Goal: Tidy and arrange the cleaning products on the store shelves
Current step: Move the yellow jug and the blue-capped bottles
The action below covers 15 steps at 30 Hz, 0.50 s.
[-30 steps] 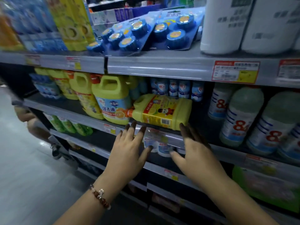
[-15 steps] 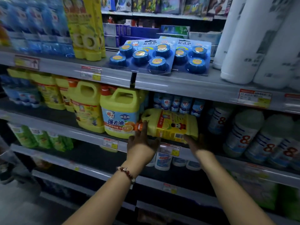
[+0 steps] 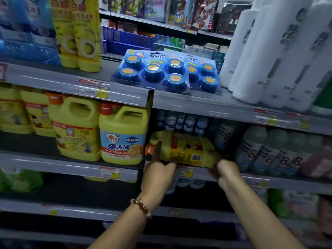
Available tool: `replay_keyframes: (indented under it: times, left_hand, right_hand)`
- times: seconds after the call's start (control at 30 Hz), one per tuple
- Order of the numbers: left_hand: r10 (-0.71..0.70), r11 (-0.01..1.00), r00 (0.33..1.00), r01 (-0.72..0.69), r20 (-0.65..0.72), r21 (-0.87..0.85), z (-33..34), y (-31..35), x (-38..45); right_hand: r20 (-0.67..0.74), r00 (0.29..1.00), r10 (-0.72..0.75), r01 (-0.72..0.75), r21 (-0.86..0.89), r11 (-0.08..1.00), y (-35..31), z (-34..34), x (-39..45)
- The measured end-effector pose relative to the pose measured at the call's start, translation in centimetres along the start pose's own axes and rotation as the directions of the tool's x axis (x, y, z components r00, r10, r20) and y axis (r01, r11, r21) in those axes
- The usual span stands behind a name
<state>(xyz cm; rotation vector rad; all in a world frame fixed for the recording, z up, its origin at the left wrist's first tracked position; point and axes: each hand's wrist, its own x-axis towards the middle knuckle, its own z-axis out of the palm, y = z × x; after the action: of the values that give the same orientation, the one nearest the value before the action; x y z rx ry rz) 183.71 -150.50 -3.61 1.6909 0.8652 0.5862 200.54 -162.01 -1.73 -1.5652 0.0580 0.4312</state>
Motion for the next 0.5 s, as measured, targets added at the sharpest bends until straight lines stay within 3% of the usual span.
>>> replay_keyframes:
  times: [0.13, 0.23, 0.37, 0.5]
  left_hand:
    - [0.059, 0.995, 0.998, -0.06, -0.015, -0.075, -0.3, -0.4, -1.4]
    - [0.065, 0.963, 0.998, -0.058, 0.017, -0.264, -0.4, -0.4, -3.1]
    - [0.056, 0.894, 0.997, -0.025, 0.055, -0.447, -0.2, -0.8, -5.4]
    - [0.099, 0.885, 0.995, -0.089, 0.0, -0.457, -0.4, -1.7, -7.0]
  right_hand:
    - [-0.021, 0.994, 0.106, -0.099, 0.207, 0.973, 0.3, -0.9, -1.6]
    - [0.038, 0.987, 0.158, -0.161, 0.34, 0.926, 1.3, -2.4, -3.9]
    - [0.245, 0.96, 0.137, -0.241, 0.47, 0.849, 2.4, -4.6, -7.4]
    - [0.453, 0.888, 0.074, -0.338, 0.537, 0.773, 4.2, -5.7, -9.9]
